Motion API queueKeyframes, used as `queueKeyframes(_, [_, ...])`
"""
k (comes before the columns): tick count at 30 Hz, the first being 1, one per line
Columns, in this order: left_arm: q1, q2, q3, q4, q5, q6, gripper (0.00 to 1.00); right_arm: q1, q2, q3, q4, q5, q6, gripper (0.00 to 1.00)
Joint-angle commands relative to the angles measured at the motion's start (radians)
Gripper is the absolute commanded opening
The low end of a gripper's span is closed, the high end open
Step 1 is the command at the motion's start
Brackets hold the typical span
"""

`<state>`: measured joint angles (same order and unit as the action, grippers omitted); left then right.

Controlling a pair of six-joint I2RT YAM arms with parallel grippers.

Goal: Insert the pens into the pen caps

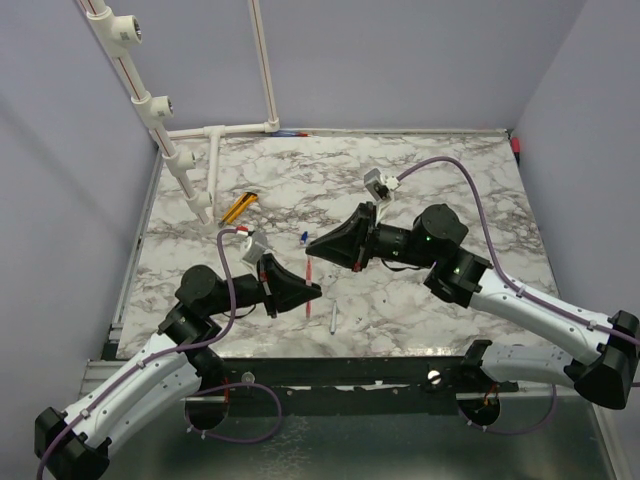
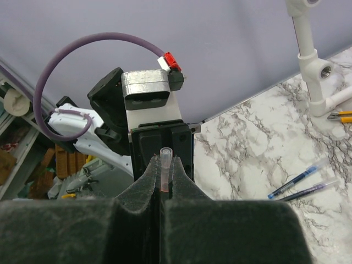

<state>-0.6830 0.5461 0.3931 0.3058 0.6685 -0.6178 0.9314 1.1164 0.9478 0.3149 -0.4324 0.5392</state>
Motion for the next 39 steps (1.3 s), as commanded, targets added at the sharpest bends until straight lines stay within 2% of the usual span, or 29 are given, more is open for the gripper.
queueKeyframes(1, [-0.004, -0.015, -0.011, 0.052, 0.041, -0.011, 0.0, 0.024, 0.011, 0.038, 0.016, 0.013, -0.053, 0.01])
queueKeyframes(14, [-0.011, -0.029, -0.019, 0.071, 0.049, -0.022, 0.0, 0.042, -0.006, 0.013, 0.021, 0.077, -0.074, 0.01])
queueKeyframes(29, [-0.016, -0.038, -0.023, 0.076, 0.041, -0.029, 0.0, 0.067, -0.009, 0.006, 0.016, 0.055, -0.082, 0.01])
queueKeyframes(39, [-0.019, -0.06, -0.028, 0.078, 0.028, -0.033, 0.0, 0.079, -0.022, -0.006, -0.005, 0.093, -0.101, 0.01])
